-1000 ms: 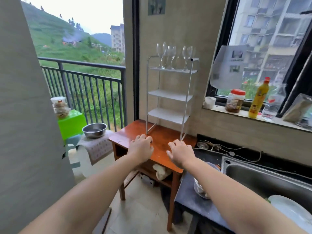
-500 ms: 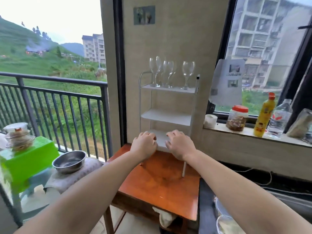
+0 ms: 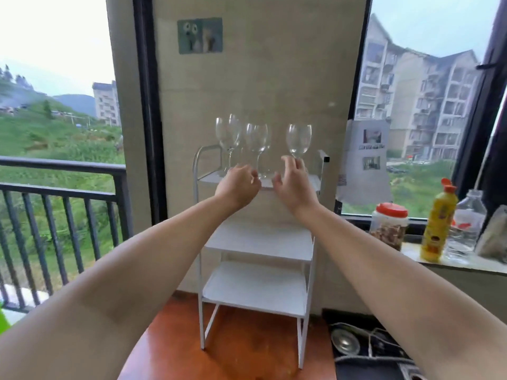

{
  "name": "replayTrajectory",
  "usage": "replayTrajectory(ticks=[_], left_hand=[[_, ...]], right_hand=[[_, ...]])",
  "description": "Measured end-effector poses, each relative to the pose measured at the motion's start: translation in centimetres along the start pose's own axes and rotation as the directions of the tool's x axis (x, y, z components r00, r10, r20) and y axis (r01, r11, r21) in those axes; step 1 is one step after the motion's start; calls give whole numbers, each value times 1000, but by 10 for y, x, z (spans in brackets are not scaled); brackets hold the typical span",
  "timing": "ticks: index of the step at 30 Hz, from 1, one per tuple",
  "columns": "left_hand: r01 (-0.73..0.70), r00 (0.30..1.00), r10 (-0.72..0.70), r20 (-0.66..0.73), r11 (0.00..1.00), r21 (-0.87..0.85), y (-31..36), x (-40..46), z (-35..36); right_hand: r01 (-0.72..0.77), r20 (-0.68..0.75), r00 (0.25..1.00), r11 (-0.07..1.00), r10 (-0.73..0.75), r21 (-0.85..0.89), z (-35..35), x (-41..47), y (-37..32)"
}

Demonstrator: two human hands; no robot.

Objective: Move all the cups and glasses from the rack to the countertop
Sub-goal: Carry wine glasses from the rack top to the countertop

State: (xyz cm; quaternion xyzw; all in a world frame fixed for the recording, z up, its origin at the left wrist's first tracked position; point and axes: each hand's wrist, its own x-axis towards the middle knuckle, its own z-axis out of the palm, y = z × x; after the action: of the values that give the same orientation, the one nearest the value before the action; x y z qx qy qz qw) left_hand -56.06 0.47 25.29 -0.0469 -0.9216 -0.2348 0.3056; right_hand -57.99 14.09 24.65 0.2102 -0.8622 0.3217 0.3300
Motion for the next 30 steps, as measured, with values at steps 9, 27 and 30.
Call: replayTrajectory(ticks=[9, 27, 30], left_hand=[[80, 995, -86, -41, 988, -132, -15, 64, 22], [184, 980, -153, 130, 943, -278, -27, 115, 35], [152, 985, -119, 125, 944, -293, -25, 110, 31]], right_hand=[[-542, 32, 840, 837, 541, 75, 2, 59, 24], [-665, 48, 735, 707, 676, 240, 3, 86, 22], [-643, 50, 759, 736, 649, 212, 2, 83, 18]])
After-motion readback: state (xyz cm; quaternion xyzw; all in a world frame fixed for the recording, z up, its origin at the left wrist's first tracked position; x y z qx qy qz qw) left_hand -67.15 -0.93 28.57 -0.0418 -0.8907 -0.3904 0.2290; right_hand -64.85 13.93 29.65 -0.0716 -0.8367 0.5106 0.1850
